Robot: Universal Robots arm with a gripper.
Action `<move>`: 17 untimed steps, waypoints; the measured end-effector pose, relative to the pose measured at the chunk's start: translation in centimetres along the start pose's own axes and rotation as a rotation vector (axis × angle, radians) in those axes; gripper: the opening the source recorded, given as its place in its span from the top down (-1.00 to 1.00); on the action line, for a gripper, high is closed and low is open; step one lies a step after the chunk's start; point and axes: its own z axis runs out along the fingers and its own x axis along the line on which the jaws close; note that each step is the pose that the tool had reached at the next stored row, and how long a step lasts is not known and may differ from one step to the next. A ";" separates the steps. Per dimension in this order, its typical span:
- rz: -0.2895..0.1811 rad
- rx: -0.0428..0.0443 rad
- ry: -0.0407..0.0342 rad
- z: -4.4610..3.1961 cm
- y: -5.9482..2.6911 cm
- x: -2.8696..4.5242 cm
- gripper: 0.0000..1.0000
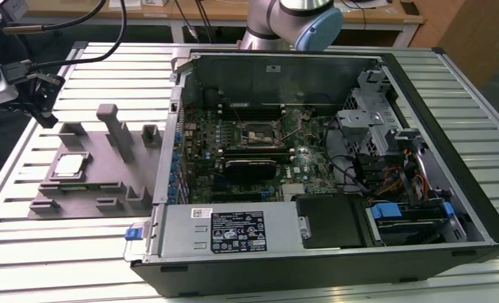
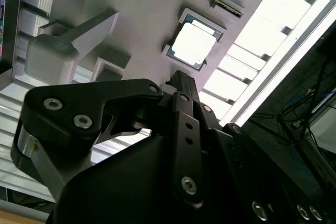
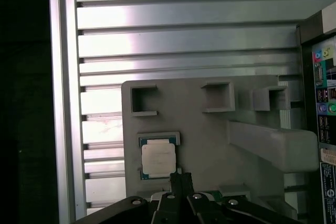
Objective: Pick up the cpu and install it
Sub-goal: 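Reach for the cpu, then pick up the cpu and move it towards the insertion slot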
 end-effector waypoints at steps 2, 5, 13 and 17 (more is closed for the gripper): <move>0.000 -0.0001 -0.0002 0.03 0.00 0.00 0.79; 0.000 -0.0001 -0.0002 0.05 0.00 0.00 0.79; 0.000 -0.0002 -0.0002 0.24 -0.01 0.01 0.79; 0.000 -0.0002 -0.0002 0.64 -0.03 0.02 0.79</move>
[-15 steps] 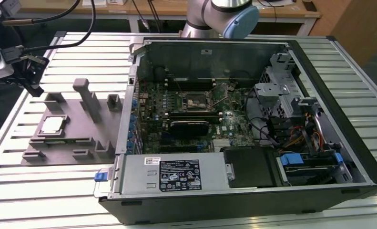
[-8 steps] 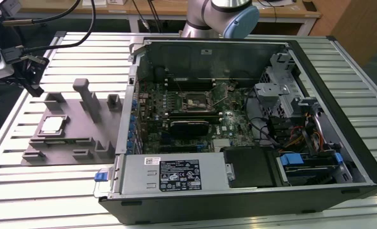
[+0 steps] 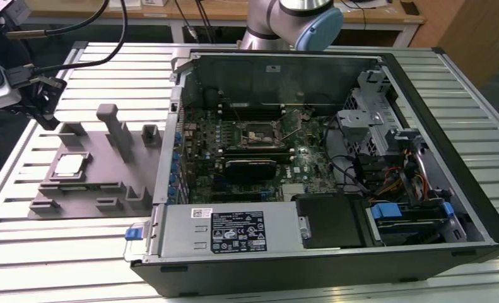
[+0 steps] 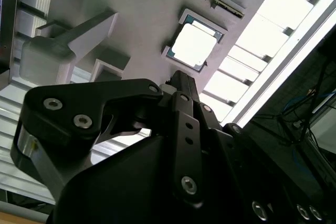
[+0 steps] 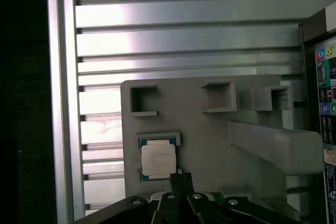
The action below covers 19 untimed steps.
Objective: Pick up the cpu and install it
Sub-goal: 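Pick up the cpu and move it towards the insertion slot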
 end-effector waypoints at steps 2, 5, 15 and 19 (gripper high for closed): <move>0.000 0.0000 0.0000 0.20 -0.01 0.01 0.79; 0.000 0.0001 0.0000 0.49 -0.02 0.02 0.79; 0.000 0.0002 0.0000 1.38 -0.06 0.05 0.79; 0.000 0.0002 0.0000 1.63 -0.07 0.06 0.79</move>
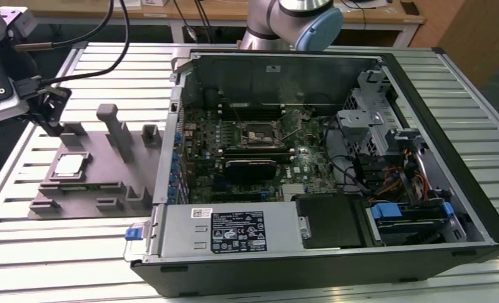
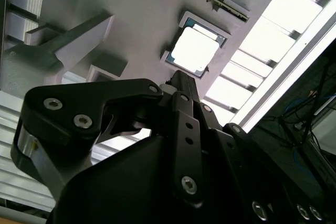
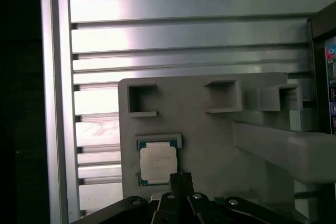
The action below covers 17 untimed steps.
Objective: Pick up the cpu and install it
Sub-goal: 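Pick up the cpu and move it towards the insertion slot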
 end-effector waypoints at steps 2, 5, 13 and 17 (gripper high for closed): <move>0.000 0.0000 0.0000 0.12 0.00 0.00 0.79; 0.000 0.0000 0.0000 0.30 -0.01 0.01 0.79; 0.000 0.0000 0.0000 1.16 -0.05 0.05 0.79; 0.000 0.0000 -0.0001 1.67 -0.07 0.06 0.79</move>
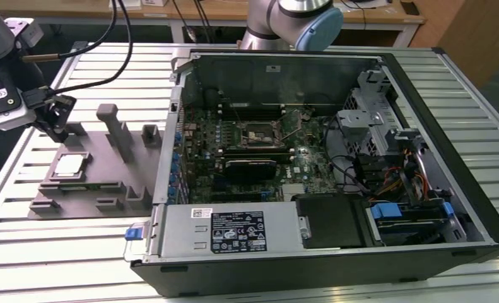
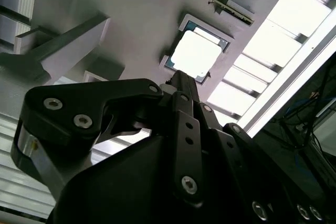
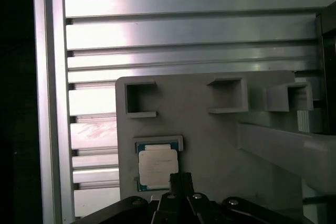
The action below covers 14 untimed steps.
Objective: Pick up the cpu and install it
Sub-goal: 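Pick up the cpu and move it towards the insertion slot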
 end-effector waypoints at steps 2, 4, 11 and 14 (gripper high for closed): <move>0.000 0.0001 0.0000 0.29 -0.01 0.01 0.79; 0.000 0.0001 0.0002 0.58 -0.03 0.02 0.79; 0.000 0.0000 0.0000 1.71 -0.22 0.30 0.79; 0.000 0.0000 0.0001 2.05 -0.33 0.47 0.79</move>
